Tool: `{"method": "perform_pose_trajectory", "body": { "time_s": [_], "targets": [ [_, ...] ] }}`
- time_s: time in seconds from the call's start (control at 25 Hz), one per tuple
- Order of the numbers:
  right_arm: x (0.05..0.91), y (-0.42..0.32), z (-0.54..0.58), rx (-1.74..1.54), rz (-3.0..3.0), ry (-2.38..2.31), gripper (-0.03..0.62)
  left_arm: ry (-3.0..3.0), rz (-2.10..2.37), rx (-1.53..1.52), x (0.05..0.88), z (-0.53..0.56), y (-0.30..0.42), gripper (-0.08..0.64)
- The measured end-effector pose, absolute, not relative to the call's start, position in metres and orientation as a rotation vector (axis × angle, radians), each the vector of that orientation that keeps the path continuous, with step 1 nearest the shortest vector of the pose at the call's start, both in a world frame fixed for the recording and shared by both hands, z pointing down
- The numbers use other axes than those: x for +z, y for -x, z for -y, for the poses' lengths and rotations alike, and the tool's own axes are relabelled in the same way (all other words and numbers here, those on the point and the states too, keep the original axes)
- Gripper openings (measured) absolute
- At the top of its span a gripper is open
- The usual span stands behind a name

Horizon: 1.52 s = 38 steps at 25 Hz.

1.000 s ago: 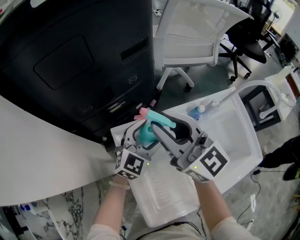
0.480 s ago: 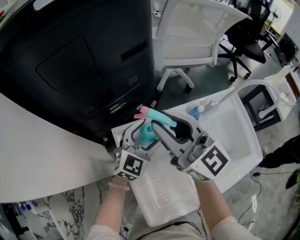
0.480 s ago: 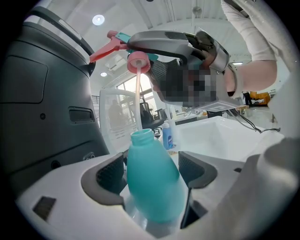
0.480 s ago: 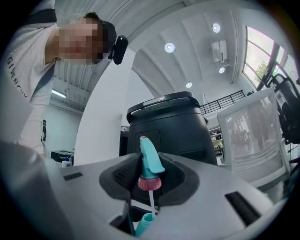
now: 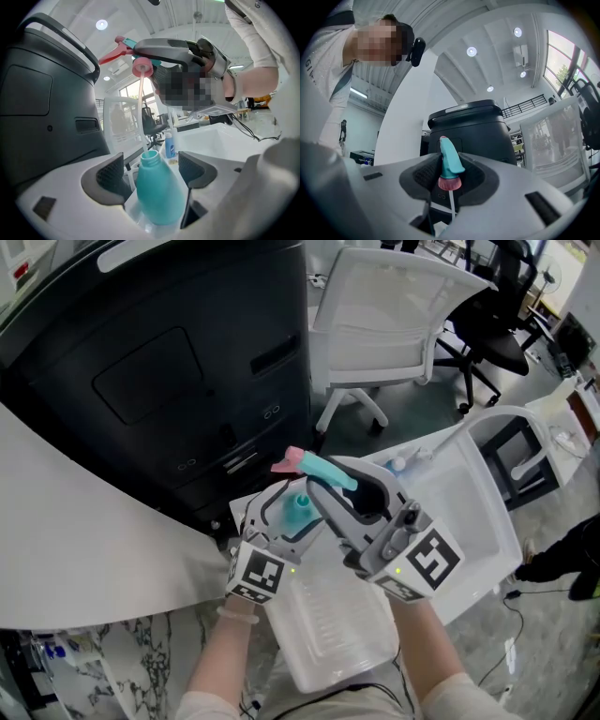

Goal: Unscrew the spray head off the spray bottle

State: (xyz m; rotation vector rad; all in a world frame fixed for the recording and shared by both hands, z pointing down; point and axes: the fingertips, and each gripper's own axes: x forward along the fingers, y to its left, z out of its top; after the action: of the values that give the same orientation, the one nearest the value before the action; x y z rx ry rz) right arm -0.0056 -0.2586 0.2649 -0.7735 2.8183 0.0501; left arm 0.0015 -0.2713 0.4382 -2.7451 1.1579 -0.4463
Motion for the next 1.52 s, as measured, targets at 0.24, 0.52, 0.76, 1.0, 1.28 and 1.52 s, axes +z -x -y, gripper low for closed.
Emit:
{"method": "perform_pose_trajectory", "body": {
  "time_s": [0.24,0.52,0.76,1.0,1.28,1.52],
  "targets": [
    [0.246,0.004,0.254,0.091,-2.809,0.785,0.107,2.739,-1.174,-0.416,0.419,0.267,0.003,0.354],
    [0.233,-0.004,0.250,0.105,-2.802,0.839,0.107,2.749,-1.196,-0.384,0.403,0.252,0.014,0.354],
    [0.236,-0.020,0.247,0.077,-2.818,0.924,0.107,2.765,-1.208,-0.338,0.387,0.236,0.023,0.317],
    [0.249,-0.040,0.234,0.037,-2.826,0.997,0.107,2.729,-1.328,-0.288,0.372,0.222,0.039,0.107],
    [0.263,-0.056,0.216,0.016,-2.838,1.054,0.107,2.704,-1.541,-0.157,0.351,0.207,0.064,0.005],
    [0.276,-0.065,0.205,-0.009,-2.848,1.095,0.106,2.693,-1.610,-0.118,0.343,0.193,0.074,0.005]
  ]
}}
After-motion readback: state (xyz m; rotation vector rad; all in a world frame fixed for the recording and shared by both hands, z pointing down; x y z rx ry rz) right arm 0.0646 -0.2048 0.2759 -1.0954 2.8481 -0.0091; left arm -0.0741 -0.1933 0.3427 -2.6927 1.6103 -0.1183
